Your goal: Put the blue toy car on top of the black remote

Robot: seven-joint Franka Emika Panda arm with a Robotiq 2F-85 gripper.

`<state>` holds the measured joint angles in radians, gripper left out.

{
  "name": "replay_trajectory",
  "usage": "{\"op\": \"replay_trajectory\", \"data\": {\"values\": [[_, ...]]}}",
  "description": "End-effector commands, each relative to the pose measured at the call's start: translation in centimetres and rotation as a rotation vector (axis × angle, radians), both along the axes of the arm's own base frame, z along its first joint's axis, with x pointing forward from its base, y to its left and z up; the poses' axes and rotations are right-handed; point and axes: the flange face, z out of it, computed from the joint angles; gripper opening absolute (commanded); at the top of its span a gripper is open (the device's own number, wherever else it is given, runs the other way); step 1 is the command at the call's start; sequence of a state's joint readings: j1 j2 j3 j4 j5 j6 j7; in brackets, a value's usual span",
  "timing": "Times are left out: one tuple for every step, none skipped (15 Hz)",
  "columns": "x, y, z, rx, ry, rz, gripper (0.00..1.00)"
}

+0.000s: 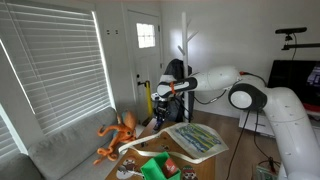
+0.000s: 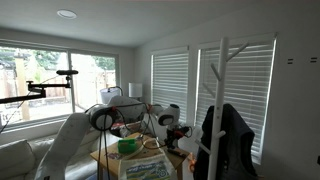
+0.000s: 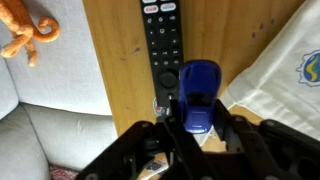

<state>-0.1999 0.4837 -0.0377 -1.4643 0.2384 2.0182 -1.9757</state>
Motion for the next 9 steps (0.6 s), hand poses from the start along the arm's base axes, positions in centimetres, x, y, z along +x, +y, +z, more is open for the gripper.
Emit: {"op": "replay_trajectory", "data": {"values": [[0.5, -1.9, -0.1, 0.010, 0.026, 0.065, 0.11], [0.8, -2.2, -0.1, -0.017, 0.015, 0.073, 0.11], [1.1, -2.3, 0.0, -0.038, 0.000, 0.079, 0.11], [1.3, -2.1, 0.0, -0.044, -0.008, 0.093, 0.11], [1.6, -1.8, 0.0, -0.048, -0.014, 0.101, 0.11], [1.6, -1.2, 0.1, -0.037, -0.013, 0.110, 0.11], [1.8, -0.6, 0.2, -0.038, -0.016, 0.115, 0.11], [2.0, 0.0, 0.2, -0.042, -0.021, 0.120, 0.11], [2.3, 0.5, 0.2, -0.054, -0.028, 0.123, 0.11]]}}
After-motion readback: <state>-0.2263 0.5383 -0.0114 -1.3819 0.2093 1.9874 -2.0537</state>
